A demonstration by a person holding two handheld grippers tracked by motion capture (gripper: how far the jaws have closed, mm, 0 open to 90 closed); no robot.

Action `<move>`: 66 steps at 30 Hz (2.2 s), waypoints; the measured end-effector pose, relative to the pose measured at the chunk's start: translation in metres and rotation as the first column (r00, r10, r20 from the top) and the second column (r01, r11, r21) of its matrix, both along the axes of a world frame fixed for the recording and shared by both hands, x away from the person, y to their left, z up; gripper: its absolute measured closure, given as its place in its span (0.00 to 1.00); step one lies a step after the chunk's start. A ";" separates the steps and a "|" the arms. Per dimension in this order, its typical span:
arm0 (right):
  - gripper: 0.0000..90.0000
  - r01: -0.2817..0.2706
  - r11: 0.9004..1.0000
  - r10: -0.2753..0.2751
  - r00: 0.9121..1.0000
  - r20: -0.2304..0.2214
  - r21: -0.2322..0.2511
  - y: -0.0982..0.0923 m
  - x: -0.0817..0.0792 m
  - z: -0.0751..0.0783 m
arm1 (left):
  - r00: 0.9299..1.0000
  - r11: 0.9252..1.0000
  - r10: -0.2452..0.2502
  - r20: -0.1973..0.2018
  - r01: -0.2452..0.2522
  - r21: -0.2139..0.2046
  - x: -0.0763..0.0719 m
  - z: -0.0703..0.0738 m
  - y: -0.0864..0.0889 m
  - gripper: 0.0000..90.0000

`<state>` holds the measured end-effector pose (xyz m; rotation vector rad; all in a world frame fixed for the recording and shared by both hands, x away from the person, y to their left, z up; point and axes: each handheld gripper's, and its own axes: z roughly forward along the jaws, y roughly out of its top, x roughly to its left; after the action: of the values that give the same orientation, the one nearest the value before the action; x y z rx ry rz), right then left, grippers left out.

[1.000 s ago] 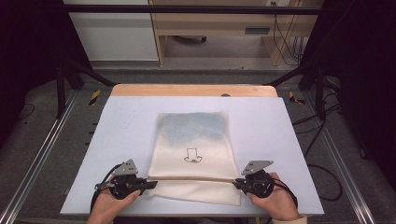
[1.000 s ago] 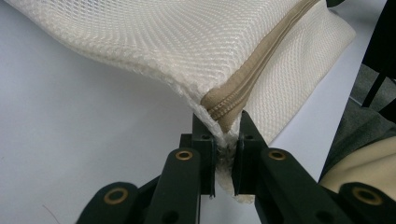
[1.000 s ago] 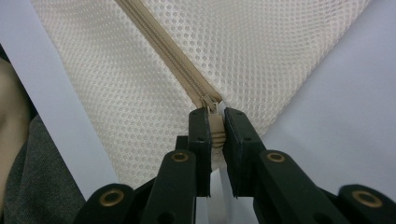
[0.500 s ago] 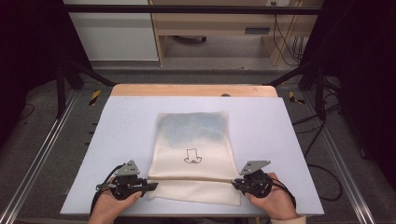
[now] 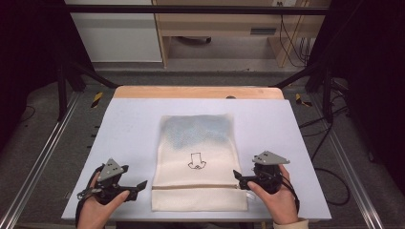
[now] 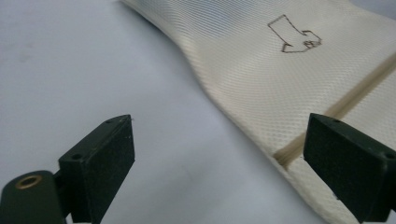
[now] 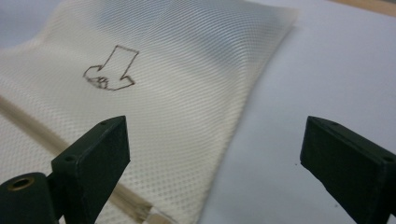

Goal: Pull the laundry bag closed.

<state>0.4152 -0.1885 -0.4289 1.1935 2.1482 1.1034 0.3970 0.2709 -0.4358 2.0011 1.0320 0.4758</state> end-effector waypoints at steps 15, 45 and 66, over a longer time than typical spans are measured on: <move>0.08 0.174 0.984 -0.175 0.984 0.034 0.042 -0.047 0.001 0.003 | 0.993 0.992 0.117 0.027 -0.118 0.033 0.006 0.006 0.040 0.09; 0.08 0.257 0.964 -0.266 0.951 -0.157 -0.071 -0.079 0.011 -0.032 | 0.969 0.960 0.214 -0.121 -0.185 0.212 0.024 -0.013 0.077 0.11; 0.08 0.179 0.976 -0.202 0.957 -0.208 -0.127 -0.072 0.013 -0.047 | 0.965 0.944 0.209 -0.156 -0.158 0.288 0.030 -0.027 0.071 0.08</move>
<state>0.4278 -0.2601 -0.4761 1.4968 2.1649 0.7949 0.4266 0.3415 -0.4632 2.2354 1.3384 0.5664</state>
